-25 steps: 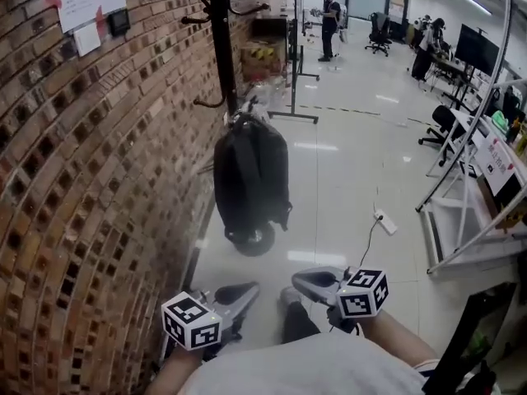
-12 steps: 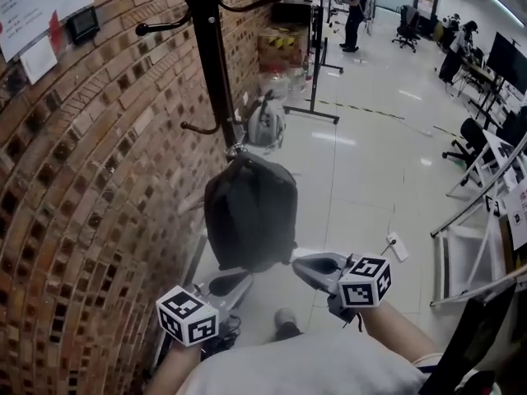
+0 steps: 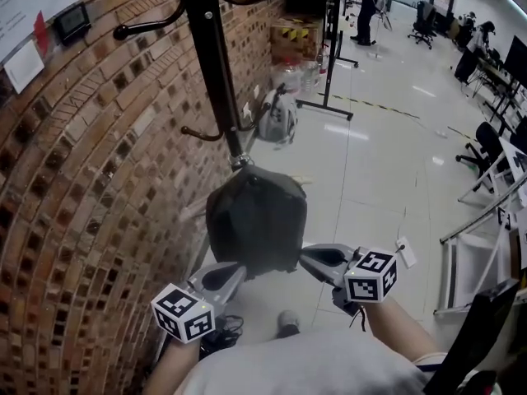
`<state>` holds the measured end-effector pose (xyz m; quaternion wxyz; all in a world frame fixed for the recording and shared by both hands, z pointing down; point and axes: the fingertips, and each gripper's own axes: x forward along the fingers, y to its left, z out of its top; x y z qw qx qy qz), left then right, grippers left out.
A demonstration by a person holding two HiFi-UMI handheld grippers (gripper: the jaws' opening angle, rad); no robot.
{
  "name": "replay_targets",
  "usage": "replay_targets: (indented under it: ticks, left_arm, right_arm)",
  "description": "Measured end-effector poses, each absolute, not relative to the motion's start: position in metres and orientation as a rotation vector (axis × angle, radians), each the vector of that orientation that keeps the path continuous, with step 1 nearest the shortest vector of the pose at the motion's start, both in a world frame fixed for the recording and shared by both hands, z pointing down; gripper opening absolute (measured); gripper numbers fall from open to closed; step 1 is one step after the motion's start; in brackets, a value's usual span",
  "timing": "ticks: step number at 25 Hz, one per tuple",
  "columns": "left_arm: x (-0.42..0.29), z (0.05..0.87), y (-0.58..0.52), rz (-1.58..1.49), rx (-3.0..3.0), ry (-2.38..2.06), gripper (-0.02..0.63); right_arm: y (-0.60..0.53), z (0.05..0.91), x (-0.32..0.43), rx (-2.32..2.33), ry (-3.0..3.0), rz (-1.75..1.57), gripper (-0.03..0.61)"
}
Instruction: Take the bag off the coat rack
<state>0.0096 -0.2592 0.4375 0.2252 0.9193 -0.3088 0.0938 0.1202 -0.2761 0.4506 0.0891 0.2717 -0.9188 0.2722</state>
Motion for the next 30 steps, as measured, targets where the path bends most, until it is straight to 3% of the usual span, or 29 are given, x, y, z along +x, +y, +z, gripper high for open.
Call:
replay_targets:
  ticks: [2, 6, 8, 12, 15, 18, 23, 30]
  left_arm:
    - [-0.001, 0.44, -0.274, 0.253, 2.526, -0.9, 0.006]
    - [-0.022, 0.444, -0.306, 0.237, 2.503, -0.988, 0.19]
    - [-0.031, 0.446, -0.32, 0.225, 2.491, -1.02, 0.244]
    - [-0.043, 0.457, -0.348, 0.284, 2.506, -1.072, 0.292]
    - [-0.046, 0.472, -0.366, 0.342, 2.49, -1.067, 0.363]
    - [-0.044, 0.481, -0.382, 0.359, 2.487, -1.056, 0.385]
    - [-0.045, 0.484, -0.393, 0.358, 2.514, -1.02, 0.385]
    - [-0.052, 0.487, -0.399, 0.384, 2.534, -0.957, 0.419]
  right_arm:
    - [-0.291, 0.451, 0.122, 0.816, -2.742, 0.806, 0.086]
    - [-0.323, 0.457, 0.123, 0.841, -2.73, 0.774, 0.214]
    - [-0.339, 0.462, 0.126, 0.854, -2.713, 0.755, 0.272]
    - [-0.376, 0.467, 0.137, 0.907, -2.695, 0.731, 0.334]
    - [-0.403, 0.475, 0.144, 0.924, -2.678, 0.705, 0.397]
    - [-0.419, 0.482, 0.138, 0.873, -2.684, 0.686, 0.449]
    - [-0.425, 0.497, 0.113, 0.721, -2.686, 0.647, 0.489]
    - [-0.424, 0.516, 0.104, 0.669, -2.637, 0.617, 0.465]
